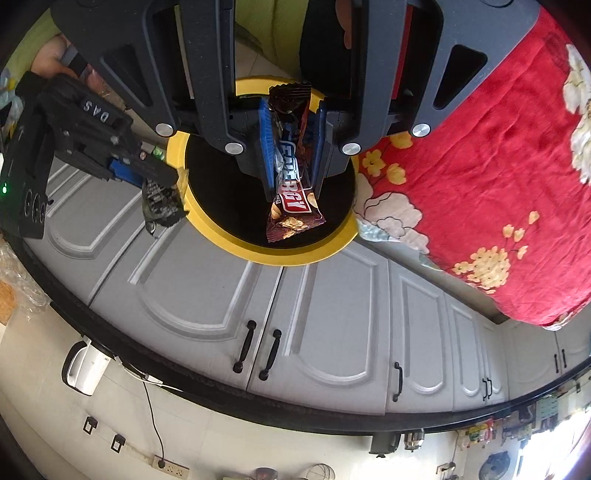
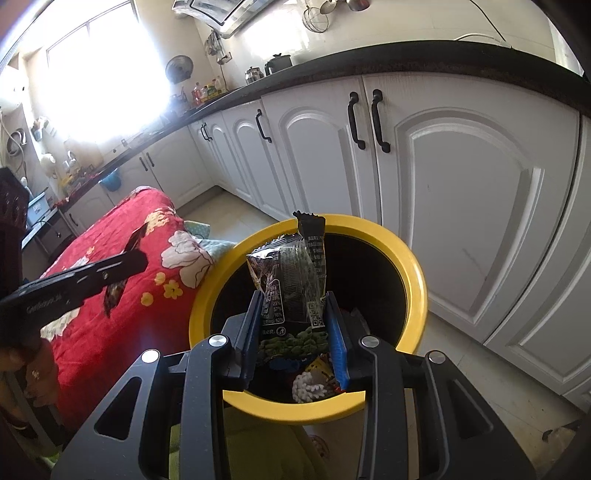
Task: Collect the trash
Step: 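Carry the chocolate wrapper and pea snack bag over the yellow bin with both tools, then open both tools to drop the chocolate wrapper and snack bag into the bin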
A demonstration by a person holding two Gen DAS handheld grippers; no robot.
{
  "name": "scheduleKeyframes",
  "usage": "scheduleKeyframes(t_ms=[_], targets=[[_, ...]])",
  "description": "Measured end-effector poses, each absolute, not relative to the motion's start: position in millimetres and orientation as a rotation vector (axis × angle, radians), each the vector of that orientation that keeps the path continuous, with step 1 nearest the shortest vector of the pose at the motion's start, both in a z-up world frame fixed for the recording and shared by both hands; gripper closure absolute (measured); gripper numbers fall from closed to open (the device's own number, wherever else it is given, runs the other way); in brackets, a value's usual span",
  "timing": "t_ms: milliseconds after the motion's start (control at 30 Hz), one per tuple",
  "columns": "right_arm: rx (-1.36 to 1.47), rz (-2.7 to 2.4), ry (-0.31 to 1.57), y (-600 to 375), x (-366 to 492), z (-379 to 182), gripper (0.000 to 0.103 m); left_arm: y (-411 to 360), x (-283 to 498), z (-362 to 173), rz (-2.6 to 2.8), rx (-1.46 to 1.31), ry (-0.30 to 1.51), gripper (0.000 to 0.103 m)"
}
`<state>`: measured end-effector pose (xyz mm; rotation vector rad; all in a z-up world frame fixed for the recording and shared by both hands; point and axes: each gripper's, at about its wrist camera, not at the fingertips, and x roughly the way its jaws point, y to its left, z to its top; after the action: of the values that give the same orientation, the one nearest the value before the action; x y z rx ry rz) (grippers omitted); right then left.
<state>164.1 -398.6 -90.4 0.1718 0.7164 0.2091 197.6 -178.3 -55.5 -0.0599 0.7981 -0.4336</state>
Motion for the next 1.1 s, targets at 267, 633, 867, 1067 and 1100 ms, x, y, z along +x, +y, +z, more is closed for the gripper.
scheduleKeyframes(t_ms=[267, 633, 867, 1067, 1100], targets=[[0.173, 0.211, 0.754, -394.3, 171.1, -106.8, 0.071, -194.4, 220.6, -75.3, -0.45, -0.063, 0.86, 0.091], [0.174, 0.2, 0.804, -391.0, 187.2, -132.6, 0.069, -211.1, 244.9, -100.4, -0.452, -0.051, 0.919, 0.091], [0.166, 0.186, 0.828, -387.3, 199.4, -145.4, 0.065, -216.9, 253.5, -107.0, -0.455, -0.035, 0.935, 0.09], [0.156, 0.169, 0.835, -386.1, 205.1, -149.2, 0.057, -218.2, 261.8, -109.9, -0.457, -0.03, 0.959, 0.09], [0.157, 0.166, 0.834, -387.1, 205.3, -148.7, 0.057, -218.4, 263.2, -109.9, -0.458, -0.03, 0.962, 0.09]])
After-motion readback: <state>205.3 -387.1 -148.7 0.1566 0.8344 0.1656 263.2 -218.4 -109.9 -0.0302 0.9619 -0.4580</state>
